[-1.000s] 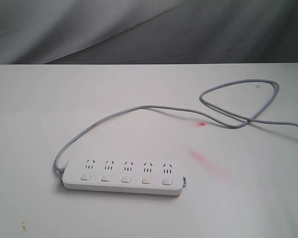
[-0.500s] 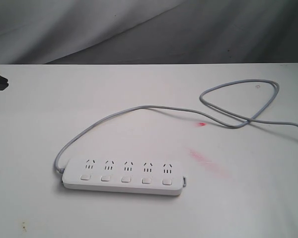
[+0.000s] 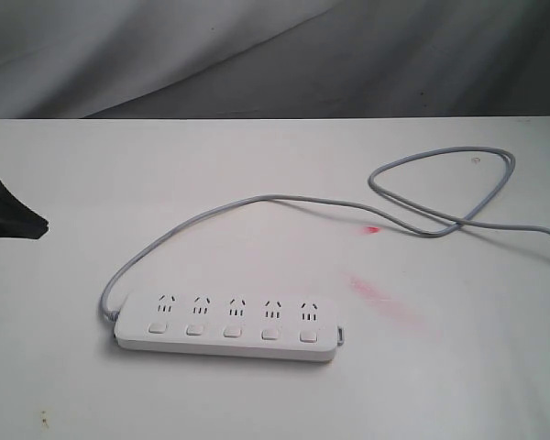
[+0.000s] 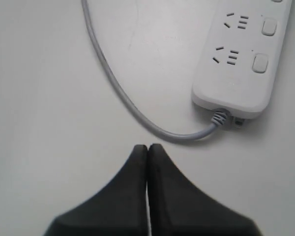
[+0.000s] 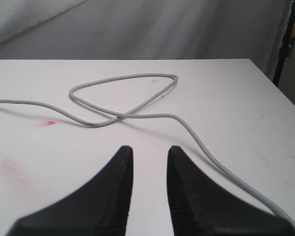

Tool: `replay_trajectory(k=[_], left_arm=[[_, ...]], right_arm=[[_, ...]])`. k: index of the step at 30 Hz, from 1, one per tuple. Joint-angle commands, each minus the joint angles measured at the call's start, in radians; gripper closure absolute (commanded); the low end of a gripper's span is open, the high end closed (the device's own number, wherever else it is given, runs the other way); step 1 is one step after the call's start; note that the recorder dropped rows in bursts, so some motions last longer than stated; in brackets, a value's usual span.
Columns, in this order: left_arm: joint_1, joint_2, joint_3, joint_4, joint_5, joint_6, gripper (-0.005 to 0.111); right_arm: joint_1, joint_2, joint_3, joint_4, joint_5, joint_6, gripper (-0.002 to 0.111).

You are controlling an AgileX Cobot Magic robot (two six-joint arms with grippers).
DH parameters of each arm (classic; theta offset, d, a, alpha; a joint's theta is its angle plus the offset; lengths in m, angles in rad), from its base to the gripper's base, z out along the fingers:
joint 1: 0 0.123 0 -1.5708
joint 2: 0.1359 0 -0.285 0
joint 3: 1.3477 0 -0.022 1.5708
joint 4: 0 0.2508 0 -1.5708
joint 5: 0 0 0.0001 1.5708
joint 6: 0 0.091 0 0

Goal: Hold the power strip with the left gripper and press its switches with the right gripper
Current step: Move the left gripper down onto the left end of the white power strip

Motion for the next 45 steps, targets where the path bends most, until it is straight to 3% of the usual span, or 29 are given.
replay_trajectory(k=[1,4,7,13,15,23,34,45], left_arm=[[-0.005,0.053,-0.004,0.005,-0.008,0.005,0.106],[-0.015,0.079,-0.004,0.061,0.006,0.005,0.102],[-0.024,0.099,-0.004,0.100,0.038,0.005,0.085],[-0.024,0.104,-0.004,0.089,0.057,0.005,0.014],[-0.029,0.110,-0.012,0.088,0.059,0.005,0.004],[-0.141,0.181,-0.092,0.219,0.109,0.005,0.004],[-0.305,0.221,-0.121,0.216,0.095,0.005,0.004],[-0.322,0.272,-0.121,0.142,0.079,0.005,0.004]], right_arm=[[-0.001,-0.005,0.003,-0.008,-0.004,-0.011,0.085],[-0.001,-0.005,0.003,-0.008,-0.004,-0.011,0.085],[-0.001,-0.005,0.003,-0.008,-0.004,-0.011,0.085],[-0.001,-0.005,0.003,-0.008,-0.004,-0.011,0.085],[-0.001,-0.005,0.003,-0.008,-0.004,-0.011,0.085],[-0.001,-0.005,0.003,-0.008,-0.004,-0.011,0.085],[-0.001,-0.005,0.003,-0.008,-0.004,-0.011,0.085],[-0.001,-0.005,0.003,-0.008,-0.004,-0.011,0.085]])
